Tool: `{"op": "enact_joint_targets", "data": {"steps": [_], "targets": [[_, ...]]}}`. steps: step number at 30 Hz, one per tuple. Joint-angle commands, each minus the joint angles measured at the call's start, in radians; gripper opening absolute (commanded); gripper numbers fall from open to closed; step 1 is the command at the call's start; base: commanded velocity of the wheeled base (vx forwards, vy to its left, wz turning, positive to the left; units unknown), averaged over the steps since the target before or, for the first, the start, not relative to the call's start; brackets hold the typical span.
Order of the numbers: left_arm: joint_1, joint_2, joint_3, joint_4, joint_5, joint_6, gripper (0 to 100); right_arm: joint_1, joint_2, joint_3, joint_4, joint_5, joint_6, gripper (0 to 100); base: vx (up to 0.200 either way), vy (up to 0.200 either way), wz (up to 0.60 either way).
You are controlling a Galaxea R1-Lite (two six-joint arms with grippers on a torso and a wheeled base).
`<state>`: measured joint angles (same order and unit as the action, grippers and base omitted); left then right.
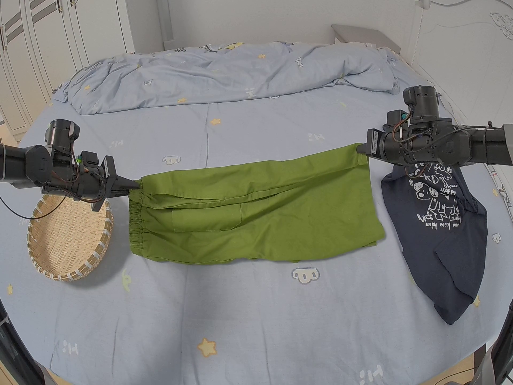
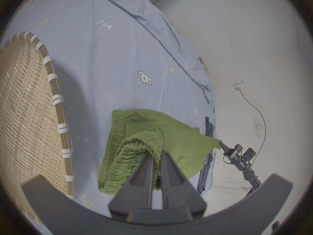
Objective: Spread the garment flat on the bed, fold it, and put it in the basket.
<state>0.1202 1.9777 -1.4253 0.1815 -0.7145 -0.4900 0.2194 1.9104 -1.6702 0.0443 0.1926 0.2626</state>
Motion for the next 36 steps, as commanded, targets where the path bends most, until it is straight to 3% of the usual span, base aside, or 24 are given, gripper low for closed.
{"op": "enact_joint_targets", "data": {"steps": [1,33,34,36], "targets": [[0.001,0.04,-0.017,0.001,0.01,0.001,0,0.002,0.048,-0.013,-0.014,0.001,0.0,0,0.0,0.0,0.0],[-0.011,0.118,-0.106,0.001,0.029,-0.002,0,0.008,0.09,-0.014,-0.015,0.001,0.0,0,0.0,0.0,0.0],[-0.011,0.118,-0.106,0.001,0.029,-0.002,100,0.008,0.09,-0.014,-0.015,0.001,0.0,100,0.0,0.0,0.0],[-0.017,0.121,-0.113,0.001,0.029,-0.002,100,0.009,0.091,-0.014,-0.015,0.001,0.0,100,0.0,0.0,0.0]]}}
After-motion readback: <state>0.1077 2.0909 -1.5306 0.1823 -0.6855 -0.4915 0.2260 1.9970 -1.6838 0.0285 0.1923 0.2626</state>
